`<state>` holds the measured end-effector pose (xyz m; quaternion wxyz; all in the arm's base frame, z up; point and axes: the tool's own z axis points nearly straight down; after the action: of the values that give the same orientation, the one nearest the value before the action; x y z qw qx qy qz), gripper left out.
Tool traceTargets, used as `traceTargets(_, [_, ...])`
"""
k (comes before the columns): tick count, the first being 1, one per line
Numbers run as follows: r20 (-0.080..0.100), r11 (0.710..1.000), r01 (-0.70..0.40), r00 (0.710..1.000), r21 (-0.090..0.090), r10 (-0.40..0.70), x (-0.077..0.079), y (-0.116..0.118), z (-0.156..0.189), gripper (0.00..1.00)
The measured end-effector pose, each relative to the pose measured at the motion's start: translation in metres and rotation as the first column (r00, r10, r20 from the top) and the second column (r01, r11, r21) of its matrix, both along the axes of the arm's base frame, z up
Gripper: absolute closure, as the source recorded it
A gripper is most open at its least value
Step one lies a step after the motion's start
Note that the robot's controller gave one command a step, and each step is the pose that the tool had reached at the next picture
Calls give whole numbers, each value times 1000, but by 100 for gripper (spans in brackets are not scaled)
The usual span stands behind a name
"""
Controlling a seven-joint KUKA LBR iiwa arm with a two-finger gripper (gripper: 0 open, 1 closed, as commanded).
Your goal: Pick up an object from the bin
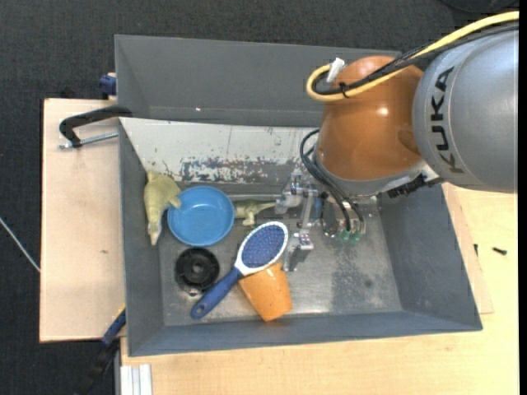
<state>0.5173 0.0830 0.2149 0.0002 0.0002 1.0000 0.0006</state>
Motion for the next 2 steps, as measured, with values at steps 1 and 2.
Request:
traceTargets(1, [30,988,156,987,13,-156,35,8,-90,0])
traceTargets(2, [33,999,39,999,11,-39,36,9,-93,0])
